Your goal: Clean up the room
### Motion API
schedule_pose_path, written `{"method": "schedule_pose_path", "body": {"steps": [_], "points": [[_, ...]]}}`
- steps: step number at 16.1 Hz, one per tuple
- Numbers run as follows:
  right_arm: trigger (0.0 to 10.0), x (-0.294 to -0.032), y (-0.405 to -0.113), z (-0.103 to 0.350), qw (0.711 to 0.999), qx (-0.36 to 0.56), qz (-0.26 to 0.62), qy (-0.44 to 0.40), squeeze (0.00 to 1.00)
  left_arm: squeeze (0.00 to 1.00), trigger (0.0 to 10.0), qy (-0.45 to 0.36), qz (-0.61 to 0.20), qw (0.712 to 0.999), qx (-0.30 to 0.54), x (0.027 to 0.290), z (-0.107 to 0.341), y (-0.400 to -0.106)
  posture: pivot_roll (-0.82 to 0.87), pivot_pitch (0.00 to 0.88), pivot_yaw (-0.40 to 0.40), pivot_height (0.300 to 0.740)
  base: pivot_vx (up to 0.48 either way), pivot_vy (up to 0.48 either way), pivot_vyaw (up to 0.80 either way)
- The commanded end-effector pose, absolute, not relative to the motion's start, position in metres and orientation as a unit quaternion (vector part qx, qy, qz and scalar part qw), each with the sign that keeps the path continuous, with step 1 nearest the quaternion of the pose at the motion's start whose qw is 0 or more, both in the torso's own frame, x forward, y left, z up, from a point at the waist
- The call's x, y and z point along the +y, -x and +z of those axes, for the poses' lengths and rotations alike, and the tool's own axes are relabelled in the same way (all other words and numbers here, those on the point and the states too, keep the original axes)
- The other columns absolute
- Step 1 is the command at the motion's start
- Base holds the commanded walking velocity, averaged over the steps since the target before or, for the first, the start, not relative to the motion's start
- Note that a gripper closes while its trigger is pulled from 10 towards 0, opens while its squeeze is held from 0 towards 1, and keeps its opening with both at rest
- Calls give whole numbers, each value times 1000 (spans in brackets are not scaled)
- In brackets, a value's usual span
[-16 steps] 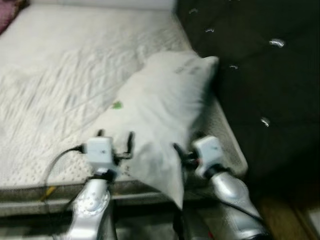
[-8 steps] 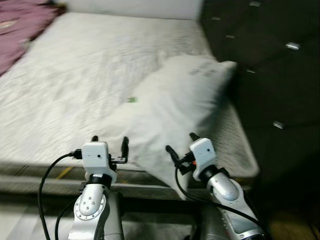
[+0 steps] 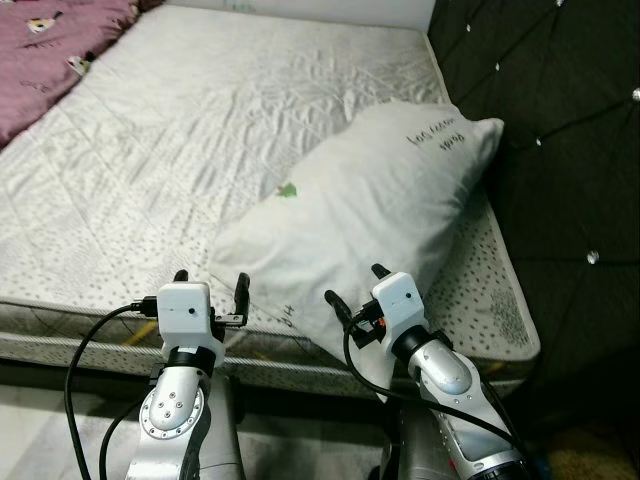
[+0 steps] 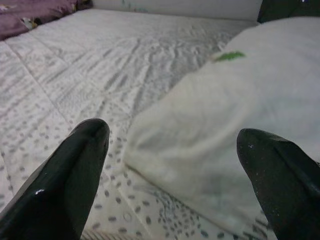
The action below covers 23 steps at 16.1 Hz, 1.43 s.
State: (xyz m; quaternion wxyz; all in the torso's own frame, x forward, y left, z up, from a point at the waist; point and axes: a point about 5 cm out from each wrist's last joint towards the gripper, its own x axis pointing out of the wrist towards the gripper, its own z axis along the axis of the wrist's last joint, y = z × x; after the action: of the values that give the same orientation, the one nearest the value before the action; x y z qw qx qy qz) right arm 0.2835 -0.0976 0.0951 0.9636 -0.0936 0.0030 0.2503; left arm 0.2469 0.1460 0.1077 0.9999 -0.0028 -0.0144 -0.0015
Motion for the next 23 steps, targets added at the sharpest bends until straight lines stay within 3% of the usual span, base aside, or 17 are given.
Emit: {"method": "schedule_pose_path", "body": {"steps": [1,3,4,8,11,19,23], "points": [[10000,-106,-288,109,970,-21,226,83,0,0,10000,0,-2,1000,-14,145,109,-245,48,162,-67,527,0,0,0],[10000,-118,-290,116,978,-32,194,71,0,0,10000,0,-2,1000,-13,145,109,-244,48,162,-67,527,0,0,0],[10000,-138,-288,118,986,-29,139,89,0,0,10000,-1,-2,1000,-11,145,108,-242,41,168,-65,527,0,0,0],[10000,-153,-266,100,985,40,146,87,0,0,10000,-2,-9,1000,-8,145,108,-242,36,169,-50,527,0,0,0],[10000,-149,-244,83,969,120,199,77,0,0,10000,-6,-15,1000,-7,147,109,-245,33,168,-41,527,0,0,0],[10000,-119,-273,106,966,133,219,-36,0,0,10000,-9,-13,1000,-8,151,110,-245,53,158,-37,527,0,0,0],[10000,-123,-275,106,957,149,241,-53,0,0,10000,-11,-13,1000,-4,151,108,-243,57,146,-40,527,0,0,0]]}}
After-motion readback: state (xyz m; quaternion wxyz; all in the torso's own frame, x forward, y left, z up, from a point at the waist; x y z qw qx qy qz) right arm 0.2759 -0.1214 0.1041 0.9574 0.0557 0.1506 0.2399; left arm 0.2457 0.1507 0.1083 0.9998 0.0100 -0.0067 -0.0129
